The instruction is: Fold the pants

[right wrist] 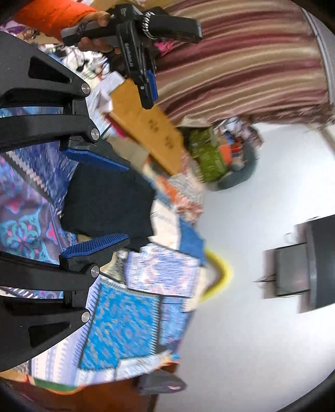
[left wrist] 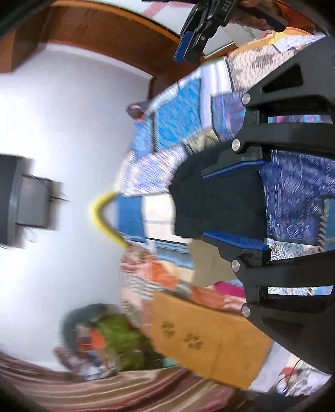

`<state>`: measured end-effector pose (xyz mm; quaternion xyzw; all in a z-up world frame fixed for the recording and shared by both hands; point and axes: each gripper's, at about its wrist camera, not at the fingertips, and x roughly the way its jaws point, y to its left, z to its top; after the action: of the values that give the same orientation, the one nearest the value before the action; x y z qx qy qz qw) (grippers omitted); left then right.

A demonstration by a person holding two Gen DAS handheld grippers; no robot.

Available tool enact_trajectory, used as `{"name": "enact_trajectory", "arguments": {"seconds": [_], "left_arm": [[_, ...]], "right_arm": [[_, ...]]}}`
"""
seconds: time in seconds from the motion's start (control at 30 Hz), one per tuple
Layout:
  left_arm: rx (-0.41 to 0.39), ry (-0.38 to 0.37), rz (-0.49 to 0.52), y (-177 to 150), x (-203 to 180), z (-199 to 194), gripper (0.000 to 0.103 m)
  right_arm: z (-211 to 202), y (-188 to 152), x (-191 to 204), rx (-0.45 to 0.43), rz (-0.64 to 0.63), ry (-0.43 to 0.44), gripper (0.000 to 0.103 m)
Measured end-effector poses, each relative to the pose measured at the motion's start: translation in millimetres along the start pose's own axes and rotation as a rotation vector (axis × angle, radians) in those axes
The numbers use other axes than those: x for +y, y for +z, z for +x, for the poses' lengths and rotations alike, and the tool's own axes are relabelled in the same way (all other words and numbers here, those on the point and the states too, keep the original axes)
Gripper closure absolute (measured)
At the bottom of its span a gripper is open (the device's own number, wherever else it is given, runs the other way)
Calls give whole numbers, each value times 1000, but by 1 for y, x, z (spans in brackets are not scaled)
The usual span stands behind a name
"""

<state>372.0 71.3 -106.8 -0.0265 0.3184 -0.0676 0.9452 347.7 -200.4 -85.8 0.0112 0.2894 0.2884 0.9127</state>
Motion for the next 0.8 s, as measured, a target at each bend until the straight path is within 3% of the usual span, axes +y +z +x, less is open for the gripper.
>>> {"name": "enact_trajectory", "arguments": {"seconds": [0.23, 0.5, 0.6, 0.67, 0.8], "left_arm": [[-233, -8, 71, -8, -57, -142, 61], [-386, 18, 85, -52, -93, -236, 61], [-417, 22, 78, -67, -99, -257, 45], [-444, 33, 71, -78, -102, -268, 31], [-459, 43, 78, -89, -104, -279, 15]], "right_arm": [[-112, 5, 59, -212, -79, 14, 56], [-196, -29, 112, -376, -124, 27, 56], [-204, -41, 120, -395, -123, 36, 55], [-206, -49, 124, -409, -119, 20, 45], [-211, -57, 130, -429, -109, -7, 24]]}}
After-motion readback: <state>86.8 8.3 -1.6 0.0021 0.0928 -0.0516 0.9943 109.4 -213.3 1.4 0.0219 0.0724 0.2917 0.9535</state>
